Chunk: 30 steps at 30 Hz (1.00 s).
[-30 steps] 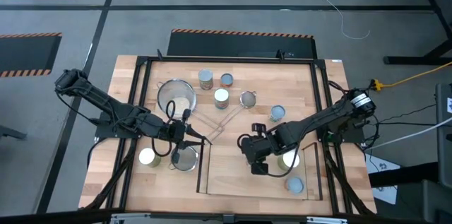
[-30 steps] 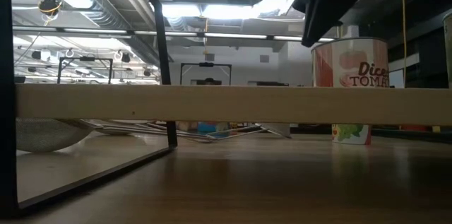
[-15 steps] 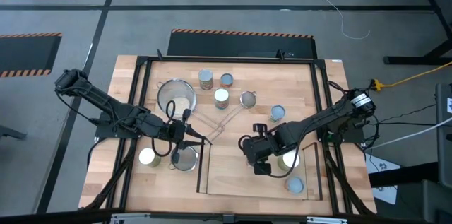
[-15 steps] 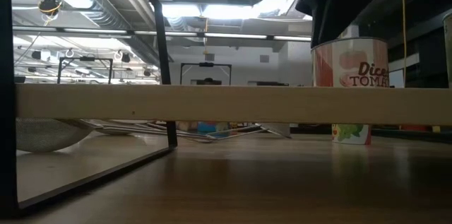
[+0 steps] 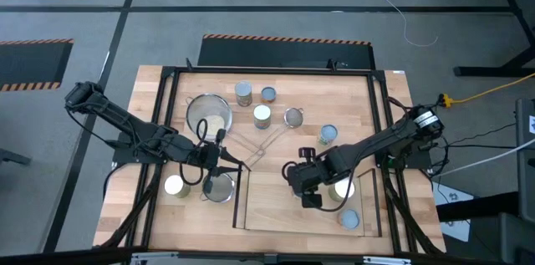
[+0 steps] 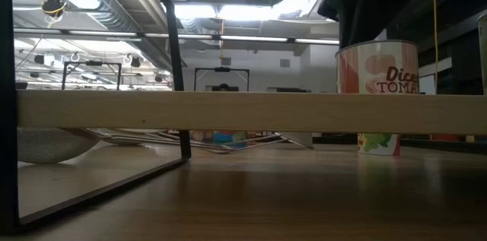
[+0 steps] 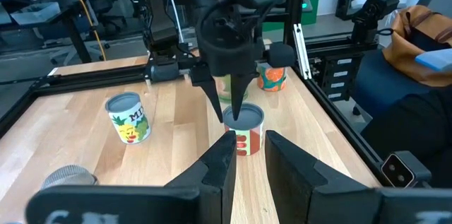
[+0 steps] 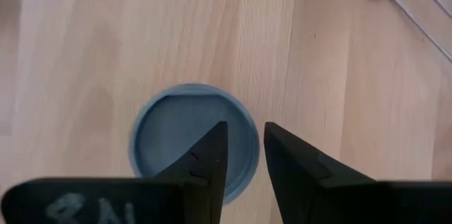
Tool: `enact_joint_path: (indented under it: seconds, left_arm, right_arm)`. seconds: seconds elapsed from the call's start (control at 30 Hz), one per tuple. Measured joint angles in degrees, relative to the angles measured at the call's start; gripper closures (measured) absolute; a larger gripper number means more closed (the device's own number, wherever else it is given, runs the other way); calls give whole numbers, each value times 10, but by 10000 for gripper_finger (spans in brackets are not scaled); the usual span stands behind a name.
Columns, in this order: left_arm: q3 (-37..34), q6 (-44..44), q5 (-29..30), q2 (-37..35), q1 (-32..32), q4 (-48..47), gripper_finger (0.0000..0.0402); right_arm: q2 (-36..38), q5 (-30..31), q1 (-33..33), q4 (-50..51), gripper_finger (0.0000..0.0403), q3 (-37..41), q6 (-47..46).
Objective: Pick and place cans onto a shelf
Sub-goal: Put the small canned tomatoes on the shelf
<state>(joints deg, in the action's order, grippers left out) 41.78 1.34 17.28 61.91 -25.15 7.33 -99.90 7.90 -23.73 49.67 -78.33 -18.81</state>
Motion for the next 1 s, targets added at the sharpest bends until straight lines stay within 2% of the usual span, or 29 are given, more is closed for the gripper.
enact_joint_path:
  seconds: [0.6, 0.7, 0.87, 1.0]
  left_arm:
    - [0, 0, -4, 0, 0, -2, 333]
    - [0, 0, -4, 0, 0, -2, 333]
    - [0, 0, -4, 0, 0, -2, 333]
    - [0, 0, -4, 0, 0, -2, 333]
  right_arm:
    - [-21, -9, 0, 6, 306, 0, 11]
    - [-21, -13, 0, 8, 326, 0, 12]
    - [-21, -33, -4, 9, 389, -1, 12]
    - [-21, -42, -23, 9, 390, -1, 11]
